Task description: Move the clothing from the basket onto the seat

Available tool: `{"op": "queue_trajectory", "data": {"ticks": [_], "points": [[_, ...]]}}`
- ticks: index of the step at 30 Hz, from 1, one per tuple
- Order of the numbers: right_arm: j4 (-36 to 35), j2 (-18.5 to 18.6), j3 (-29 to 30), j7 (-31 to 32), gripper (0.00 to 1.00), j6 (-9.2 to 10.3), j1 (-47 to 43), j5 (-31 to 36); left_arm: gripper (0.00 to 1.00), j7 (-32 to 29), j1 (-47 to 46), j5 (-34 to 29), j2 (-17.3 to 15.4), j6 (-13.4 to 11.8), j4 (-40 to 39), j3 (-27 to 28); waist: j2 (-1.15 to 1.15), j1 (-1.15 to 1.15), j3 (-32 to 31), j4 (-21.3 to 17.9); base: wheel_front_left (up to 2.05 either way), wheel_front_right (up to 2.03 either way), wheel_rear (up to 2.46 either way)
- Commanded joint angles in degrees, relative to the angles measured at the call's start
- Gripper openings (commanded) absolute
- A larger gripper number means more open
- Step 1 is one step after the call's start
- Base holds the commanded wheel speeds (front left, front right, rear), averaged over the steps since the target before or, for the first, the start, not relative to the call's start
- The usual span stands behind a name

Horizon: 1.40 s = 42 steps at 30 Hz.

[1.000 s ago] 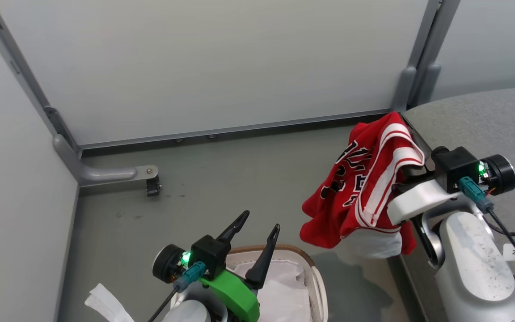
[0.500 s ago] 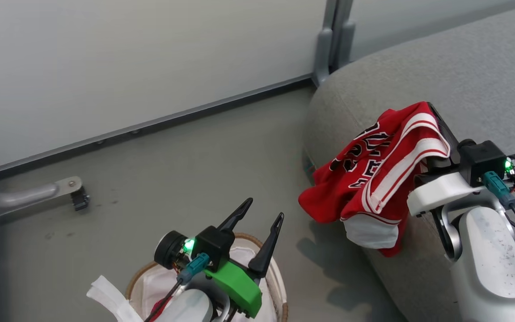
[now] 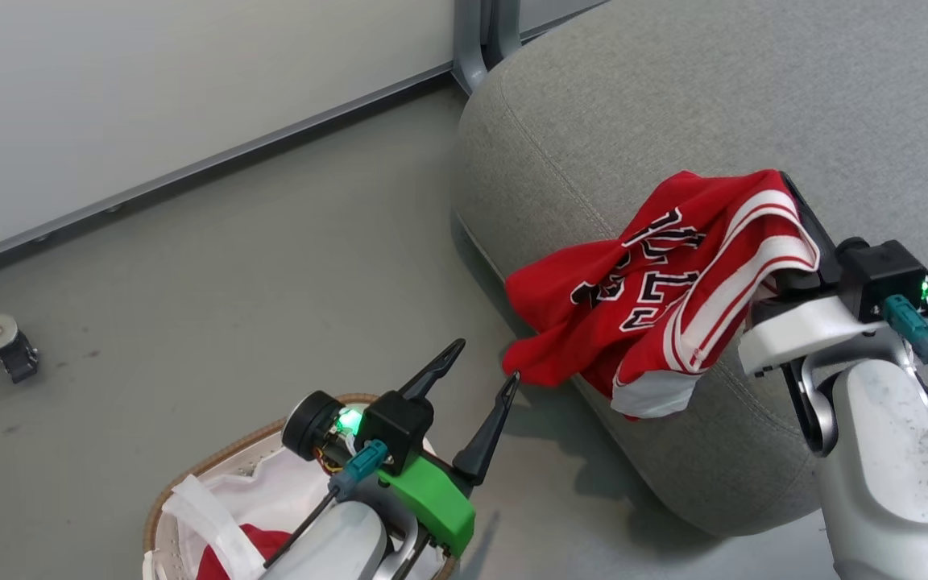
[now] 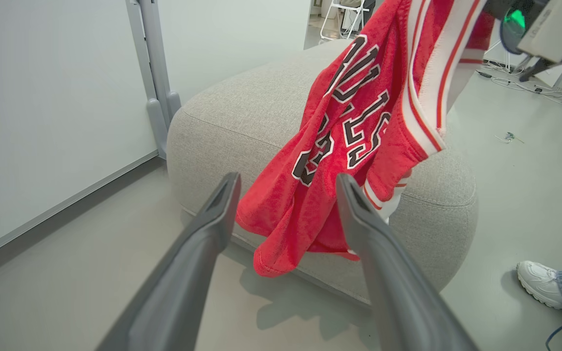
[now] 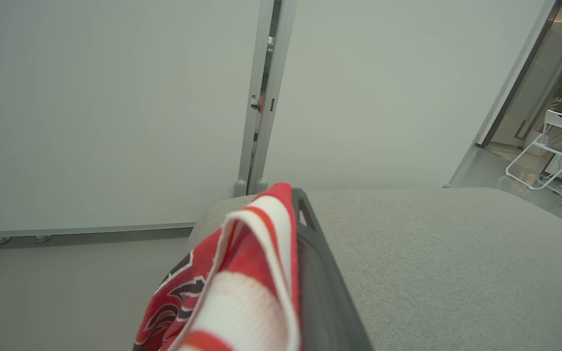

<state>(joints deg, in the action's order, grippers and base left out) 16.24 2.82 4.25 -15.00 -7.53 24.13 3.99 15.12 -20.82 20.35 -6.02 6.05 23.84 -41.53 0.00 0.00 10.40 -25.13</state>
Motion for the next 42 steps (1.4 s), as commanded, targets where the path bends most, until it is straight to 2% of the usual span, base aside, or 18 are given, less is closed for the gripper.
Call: {"op": "queue_trajectory", "data": {"ticks": [1,5,9,14,18,21,25,29,34,38,42], "points": [[0.4,0.1,0.4,-0.3,0.00,0.08,1.7,0.0,1.00,0.1,-1.2,-0.7,-0.2,0.2,-0.1,0.0,0.00,0.00,1.7,-0.1,0.00,0.00,0.00],[2.0,0.1,1.7,-0.3,0.00,0.08,6.9,1.8,1.00,0.1,-2.1,-1.3,-0.6,0.4,-0.1,0.0,0.00,0.00,3.2,1.5,0.00,0.00,0.00],[5.7,1.0,4.4,-0.3,0.00,0.08,16.2,-1.3,1.00,0.1,-3.2,-2.1,-1.1,0.1,-0.8,0.1,0.00,0.00,5.1,3.6,0.00,0.00,0.00],[10.6,6.6,5.6,-0.2,0.00,0.08,29.8,1.1,1.00,0.1,-4.8,-2.9,-1.5,-0.1,-1.7,-0.1,0.00,0.00,8.0,6.9,0.00,0.00,0.00],[14.2,13.1,7.6,1.5,0.00,0.08,40.4,2.1,1.00,0.0,-6.0,-3.6,-1.4,0.0,-2.5,-0.8,0.00,0.00,10.5,9.9,0.00,0.00,0.00],[17.1,19.5,10.3,2.9,0.00,0.08,47.2,3.2,1.00,-0.2,-7.0,-4.0,-1.2,-0.2,-3.0,-1.1,0.00,0.00,12.4,12.4,0.00,0.00,0.00],[22.1,24.7,12.5,4.2,0.00,0.06,52.2,4.3,1.00,-0.3,-8.2,-4.2,-1.2,-0.6,-3.5,-1.2,0.00,0.00,15.0,14.8,0.00,0.00,0.00],[27.5,27.8,13.6,3.2,0.00,0.08,51.9,5.2,1.00,-0.8,-9.0,-4.6,-1.9,-1.1,-4.2,-1.0,0.00,0.00,17.6,16.0,0.00,0.00,0.00],[34.4,26.7,16.9,1.4,0.00,0.08,47.6,6.3,1.00,-1.1,-9.6,-4.8,-2.7,-1.5,-5.1,-0.9,0.00,0.00,20.2,17.1,0.00,0.00,0.00],[39.3,23.6,19.8,0.4,0.00,0.08,44.3,6.9,1.00,-1.4,-9.6,-4.7,-3.2,-1.9,-5.8,-0.9,0.00,0.00,21.1,17.4,0.00,0.00,0.00],[42.8,20.9,19.7,-0.1,0.00,0.08,41.7,8.2,1.00,-1.7,-9.0,-4.4,-3.8,-2.1,-6.1,-0.9,0.00,0.00,21.4,17.1,0.00,0.00,0.00]]}}
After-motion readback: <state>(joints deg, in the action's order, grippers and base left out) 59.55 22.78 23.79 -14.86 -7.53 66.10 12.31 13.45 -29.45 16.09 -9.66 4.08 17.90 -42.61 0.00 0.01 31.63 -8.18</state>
